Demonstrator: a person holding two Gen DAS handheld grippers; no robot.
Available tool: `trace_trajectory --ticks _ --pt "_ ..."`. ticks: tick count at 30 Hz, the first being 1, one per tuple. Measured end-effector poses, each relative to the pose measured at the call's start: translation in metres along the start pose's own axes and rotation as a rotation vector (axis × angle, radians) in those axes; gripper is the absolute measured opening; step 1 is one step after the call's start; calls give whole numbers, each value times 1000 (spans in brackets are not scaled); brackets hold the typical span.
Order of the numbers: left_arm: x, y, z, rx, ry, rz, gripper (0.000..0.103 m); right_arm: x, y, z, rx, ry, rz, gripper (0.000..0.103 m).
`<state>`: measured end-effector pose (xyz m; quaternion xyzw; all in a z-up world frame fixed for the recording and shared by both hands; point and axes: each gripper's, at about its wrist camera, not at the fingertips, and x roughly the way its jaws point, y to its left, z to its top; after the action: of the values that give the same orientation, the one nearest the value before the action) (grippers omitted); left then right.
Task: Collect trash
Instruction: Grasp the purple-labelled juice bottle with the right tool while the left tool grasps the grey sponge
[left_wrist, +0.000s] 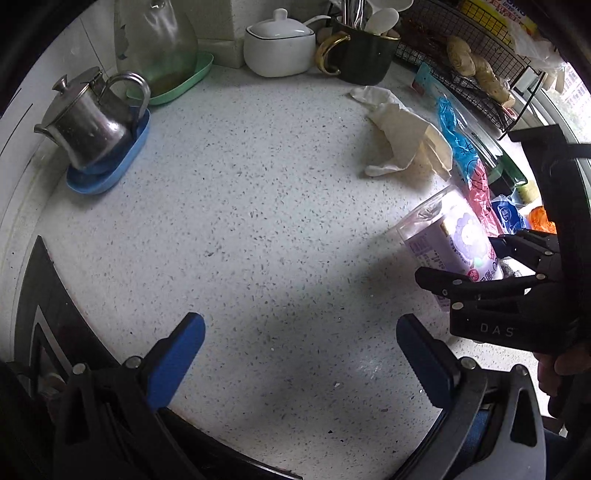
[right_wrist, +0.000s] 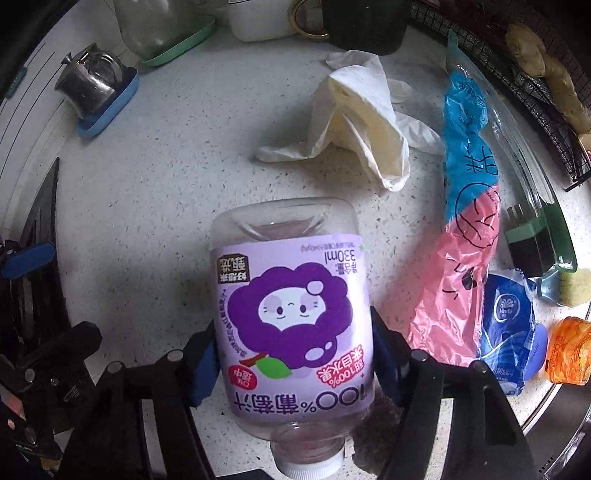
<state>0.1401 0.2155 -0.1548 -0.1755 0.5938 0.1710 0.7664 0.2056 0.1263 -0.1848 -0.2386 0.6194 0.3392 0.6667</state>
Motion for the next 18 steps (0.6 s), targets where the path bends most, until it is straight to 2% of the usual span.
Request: trace_trajectory --ticks 5,11,15,18 --pt "-7 -4 -5 16 -10 -7 103 -8 8 -6 -5 -34 29 66" --pt "-23 -21 -7 68 -44 -42 103 -56 4 -20 13 -140 72 66" --pt "-38 -42 -6 121 -82 -65 103 -98 -17 -39 67 -212 94 66" --pt "-46 -62 -6 174 -102 -93 103 -125 -40 -65 98 -263 61 66"
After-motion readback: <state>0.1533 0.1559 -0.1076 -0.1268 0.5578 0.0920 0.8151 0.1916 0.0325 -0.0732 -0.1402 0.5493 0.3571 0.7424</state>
